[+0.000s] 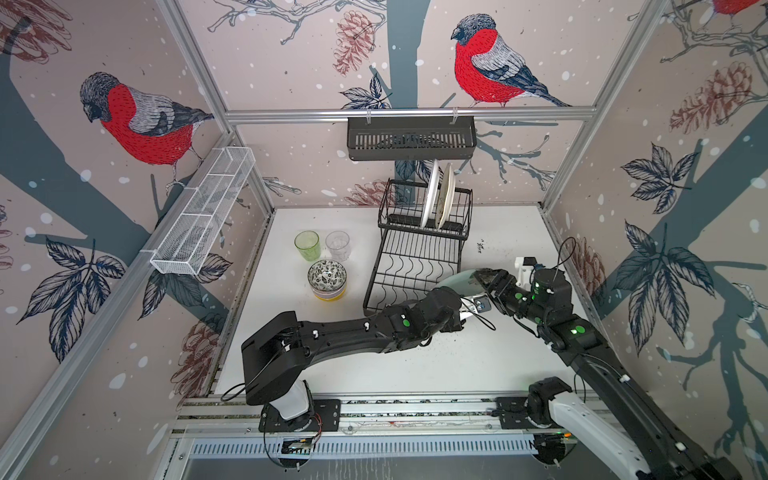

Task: Unload the mixed dishes from the dish rack

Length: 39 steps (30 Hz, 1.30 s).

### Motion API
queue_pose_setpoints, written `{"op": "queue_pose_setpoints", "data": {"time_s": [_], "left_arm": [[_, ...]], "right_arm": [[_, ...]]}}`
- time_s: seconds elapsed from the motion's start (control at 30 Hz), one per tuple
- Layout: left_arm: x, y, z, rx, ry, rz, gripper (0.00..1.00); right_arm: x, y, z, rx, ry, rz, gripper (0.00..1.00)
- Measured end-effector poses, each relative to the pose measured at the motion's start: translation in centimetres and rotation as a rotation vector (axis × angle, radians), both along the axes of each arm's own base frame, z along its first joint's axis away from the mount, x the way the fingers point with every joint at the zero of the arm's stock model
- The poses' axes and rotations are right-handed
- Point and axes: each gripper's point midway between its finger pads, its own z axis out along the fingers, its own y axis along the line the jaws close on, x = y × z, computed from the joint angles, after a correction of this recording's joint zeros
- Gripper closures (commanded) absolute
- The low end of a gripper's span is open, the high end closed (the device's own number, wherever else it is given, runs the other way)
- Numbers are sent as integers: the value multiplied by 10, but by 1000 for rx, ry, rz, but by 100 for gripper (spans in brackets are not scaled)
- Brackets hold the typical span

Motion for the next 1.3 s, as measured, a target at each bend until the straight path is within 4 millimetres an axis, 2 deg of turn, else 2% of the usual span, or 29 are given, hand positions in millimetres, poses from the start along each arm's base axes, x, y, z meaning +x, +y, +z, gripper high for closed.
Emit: {"op": "queue_pose_setpoints", "data": {"time_s": [0.1,0.2,0.43,0.57,0.73,0.83,0.9,1.0,1.17,1.23,1.3], "left_arm": [[0,-2,-1,15,-23,4,100],[0,-3,1,16,-42,13,100],[1,-2,-4,56,-103,41,100],[1,-3,-4,77,-166,64,100],[0,-4,-10,117,-212,74,100],[0,-2,-11,122,-227,86,99],[0,-1,-12,128,-236,90,89],[0,0,-12,130,-247,93,87],[-1,0,-13,124,-245,90,72],[-5,-4,-13,106,-237,69,60],[-7,-6,-11,86,-236,69,57]], "right_arm": [[1,0,-3,-22,14,12,34],[2,2,-7,-40,26,25,51],[2,4,-15,-77,63,57,50],[0,2,-16,-93,78,54,65],[-3,1,-25,-110,130,51,68],[-2,2,-27,-113,138,63,78],[-2,3,-28,-116,140,73,87],[-3,4,-29,-116,142,80,97],[-2,7,-28,-107,125,98,99],[-1,9,-22,-91,98,109,99],[-2,7,-26,-107,93,117,100]]}}
